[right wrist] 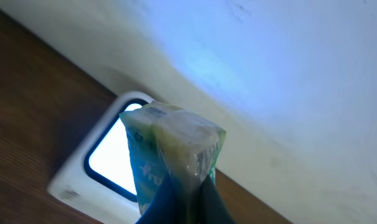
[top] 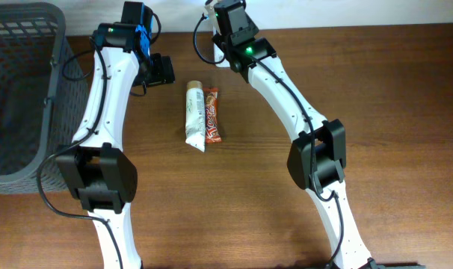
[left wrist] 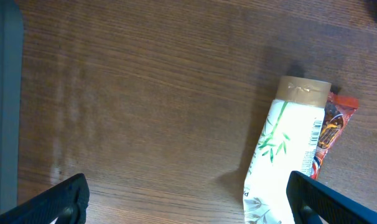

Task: Scan the item barcode
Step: 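Hold the tissue pack over the scanner window, then move the tissue pack right, drop it, and reach toward the chocolate bar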

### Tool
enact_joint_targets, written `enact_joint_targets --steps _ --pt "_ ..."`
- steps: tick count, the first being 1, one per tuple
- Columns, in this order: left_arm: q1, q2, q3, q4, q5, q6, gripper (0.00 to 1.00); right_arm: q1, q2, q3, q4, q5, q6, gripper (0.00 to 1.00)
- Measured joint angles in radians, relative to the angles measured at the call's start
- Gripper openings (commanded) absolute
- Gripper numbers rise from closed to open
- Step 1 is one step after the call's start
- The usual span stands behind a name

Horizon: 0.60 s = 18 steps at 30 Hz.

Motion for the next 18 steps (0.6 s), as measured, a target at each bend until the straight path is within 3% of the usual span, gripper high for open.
enact_joint_targets --steps 4,7,10,13,15,16,17,18 --pt "0.000 0.000 0.000 0.000 0.000 0.000 0.99 -0.012 0.009 0.000 -0.005 0.082 0.112 0.04" --pt "0.000 0.000 0.000 0.000 0.000 0.000 0.99 -0.069 0.009 0.005 -0.104 0.142 0.226 0.04" --pt "0.000 0.000 0.000 -0.001 0.000 0.000 0.99 -0.225 0.004 0.013 -0.350 0.262 0.344 0.04" --pt "0.000 0.000 0.000 -0.001 0.000 0.000 0.99 -0.472 0.004 0.014 -0.597 0.337 0.466 0.04" --pt "0.000 0.000 0.000 -0.001 0.000 0.000 0.99 -0.608 0.004 0.014 -0.666 0.349 0.502 0.05" --pt "0.000 0.000 0.000 0.000 0.000 0.000 0.99 -0.665 0.004 0.014 -0.689 0.338 0.512 0.20" --pt "0.000 0.000 0.000 0.000 0.000 0.000 0.99 -0.738 0.004 0.011 -0.706 0.316 0.524 0.98" --pt "0.000 0.000 0.000 0.000 0.000 0.000 0.99 -0.793 0.004 0.005 -0.719 0.286 0.530 0.98"
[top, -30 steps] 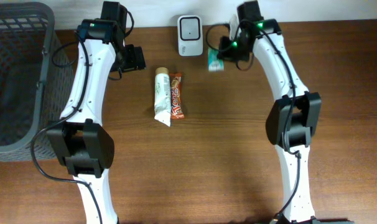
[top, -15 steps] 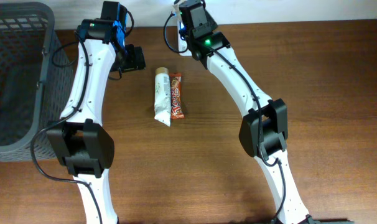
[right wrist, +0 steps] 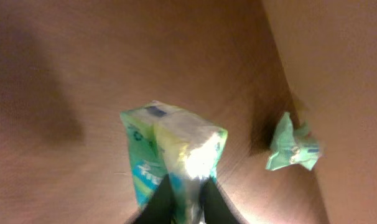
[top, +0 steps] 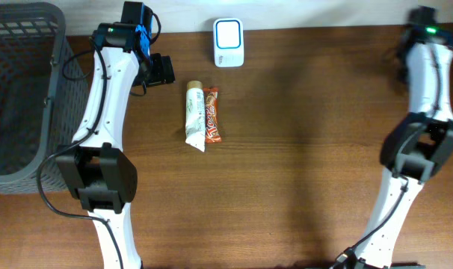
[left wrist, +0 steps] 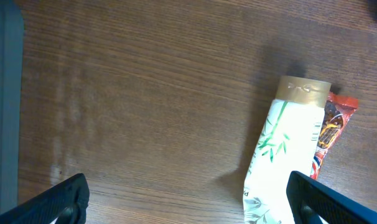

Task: Scan the item barcode
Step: 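Move the tissue pack right, drop it, and reach toward the chocolate bar, then grasp the red chocolate bar with the right gripper and lift it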

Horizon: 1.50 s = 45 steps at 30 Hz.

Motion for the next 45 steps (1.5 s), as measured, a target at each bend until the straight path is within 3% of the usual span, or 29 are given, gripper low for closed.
enact_joint_targets --steps 5,9,13,17,22,25,28,32,45 --pt "0.000 0.000 0.000 0.000 0.000 0.000 0.99 -0.161 0.000 -0.006 -0.016 -0.312 0.016 0.99" --pt "0.000 0.000 0.000 0.000 0.000 0.000 0.99 -0.186 0.000 -0.006 -0.021 -0.621 0.018 0.99" --pt "0.000 0.000 0.000 0.000 0.000 0.000 0.99 -0.113 0.000 -0.006 -0.068 -1.046 0.020 0.99" --pt "0.000 0.000 0.000 0.000 0.000 0.000 0.99 0.069 0.000 -0.006 -0.078 -1.233 0.023 0.99" --pt "0.000 0.000 0.000 0.000 0.000 0.000 0.99 0.435 0.000 -0.006 -0.012 -1.179 0.085 1.00" --pt "0.000 0.000 0.000 0.000 0.000 0.000 0.99 0.628 0.000 -0.006 0.040 -1.006 0.227 0.81" --pt "0.000 0.000 0.000 0.000 0.000 0.000 0.99 0.744 0.000 -0.006 0.063 -0.953 0.282 0.78" --pt "0.000 0.000 0.000 0.000 0.000 0.000 0.99 0.800 0.020 -0.006 0.042 -0.890 0.359 0.64" --pt "0.000 0.000 0.000 0.000 0.000 0.000 0.99 0.873 0.066 -0.076 0.035 -0.869 0.392 0.58"
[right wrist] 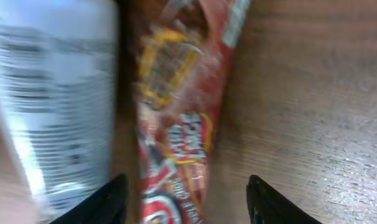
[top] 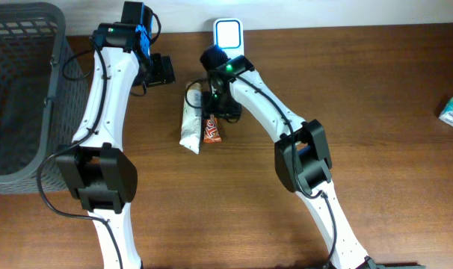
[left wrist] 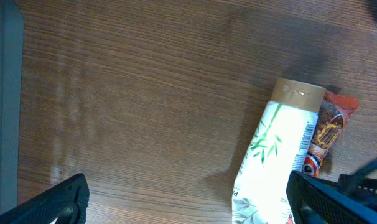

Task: Scan the item barcode
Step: 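Grasp the red chocolate bar with the right gripper and lift it, then hold the chocolate bar up against the scanner window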

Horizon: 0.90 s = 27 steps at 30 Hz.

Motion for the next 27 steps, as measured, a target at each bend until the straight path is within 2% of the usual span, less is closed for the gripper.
enact_joint_targets --steps 2,4,6,13,15,16,20,22,24,26,27 --pt "0.000 0.000 0.000 0.000 0.000 0.000 0.99 0.000 0.000 -0.028 0.024 0.000 0.000 0.56" --pt "0.000 0.000 0.000 0.000 0.000 0.000 0.99 0.000 0.000 -0.028 0.038 0.000 0.001 0.47" --pt "0.000 0.000 0.000 0.000 0.000 0.000 0.99 0.002 0.000 -0.031 0.048 0.005 -0.013 0.44" --pt "0.000 0.000 0.000 0.000 0.000 0.000 0.99 0.051 -0.002 -0.048 0.077 0.216 -0.033 0.41" --pt "0.000 0.000 0.000 0.000 0.000 0.000 0.99 0.058 -0.008 -0.066 0.099 0.262 -0.053 0.10" --pt "0.000 0.000 0.000 0.000 0.000 0.000 0.99 0.058 -0.012 -0.077 0.105 0.284 -0.071 0.04" --pt "0.000 0.000 0.000 0.000 0.000 0.000 0.99 0.044 -0.015 -0.061 0.053 0.276 -0.090 0.04" --pt "0.000 0.000 0.000 0.000 0.000 0.000 0.99 0.008 -0.011 -0.004 -0.056 0.187 -0.091 0.04" --pt "0.000 0.000 0.000 0.000 0.000 0.000 0.99 -0.068 -0.004 0.089 -0.190 0.014 -0.093 0.04" --pt "0.000 0.000 0.000 0.000 0.000 0.000 0.99 -0.186 -0.005 0.186 -0.276 -0.250 -0.092 0.04" --pt "0.000 0.000 0.000 0.000 0.000 0.000 0.99 -0.267 -0.005 0.203 -0.335 -0.475 -0.092 0.04"
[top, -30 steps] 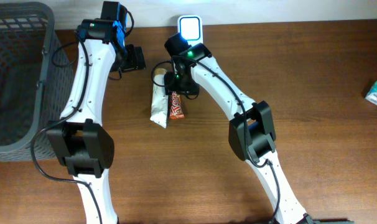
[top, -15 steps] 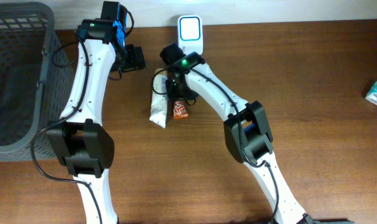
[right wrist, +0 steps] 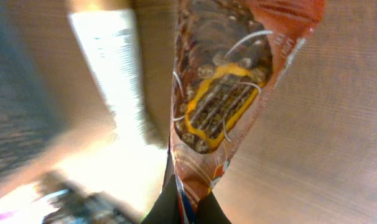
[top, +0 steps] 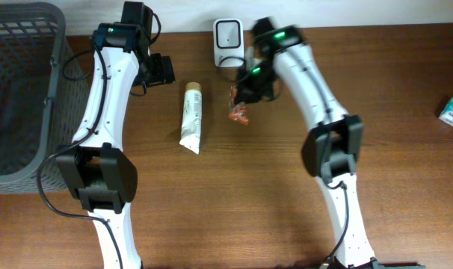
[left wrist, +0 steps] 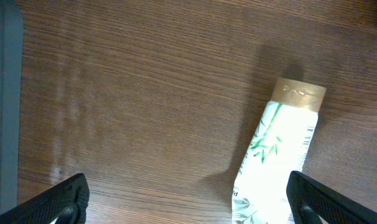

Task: Scan the item barcode
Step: 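Hold the chocolate bar up against the scanner window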

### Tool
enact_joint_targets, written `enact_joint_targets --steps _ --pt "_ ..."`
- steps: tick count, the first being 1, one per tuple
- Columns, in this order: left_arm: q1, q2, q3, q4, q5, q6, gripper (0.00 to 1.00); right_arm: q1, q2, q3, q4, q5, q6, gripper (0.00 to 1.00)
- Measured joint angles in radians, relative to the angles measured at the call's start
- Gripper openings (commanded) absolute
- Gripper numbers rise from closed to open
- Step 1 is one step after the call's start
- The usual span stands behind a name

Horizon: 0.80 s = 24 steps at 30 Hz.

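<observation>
The red-orange snack bar (top: 238, 109) hangs off the table in front of the white barcode scanner (top: 228, 35), with my right gripper (right wrist: 185, 208) shut on its lower end; the wrapper (right wrist: 223, 99) fills the right wrist view. The white tube with a tan cap (top: 191, 118) lies on the table left of the bar; the left wrist view shows the same tube (left wrist: 279, 158). My left gripper (left wrist: 187, 199) hovers open above the table near the tube's capped end, holding nothing.
A dark mesh basket (top: 21, 90) stands at the far left, its edge (left wrist: 3, 112) in the left wrist view. A small green packet lies at the table's right edge. The wooden table (top: 286, 202) stretches toward the front.
My right gripper, then open over the snack bar lying beside the tube, is now shut on the bar and holds it up nearer the scanner. The tube lies alone. The left arm is unmoved.
My right gripper first held a green packet at the scanner, then held it far right over the table's edge. Afterwards the packet lay at the right edge and the gripper stood open over the snack bar. Now it holds the bar by the scanner.
</observation>
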Motion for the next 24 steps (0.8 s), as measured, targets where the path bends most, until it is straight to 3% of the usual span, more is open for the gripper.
enact_joint_targets --steps 5,15,20,24 --pt "0.000 0.000 0.000 0.000 0.000 0.000 0.99 -0.154 0.001 0.002 -0.115 -0.469 0.003 0.04" --pt "0.000 0.000 0.000 0.001 0.000 0.000 0.99 -0.148 0.001 0.002 -0.139 -0.628 0.003 0.04" --pt "0.000 0.000 0.000 0.001 0.000 0.000 0.99 -0.140 0.001 0.002 -0.090 -0.510 0.001 0.04" --pt "0.000 0.000 0.000 0.001 0.000 0.000 0.99 -0.083 0.001 0.002 -0.011 -0.024 -0.001 0.04"
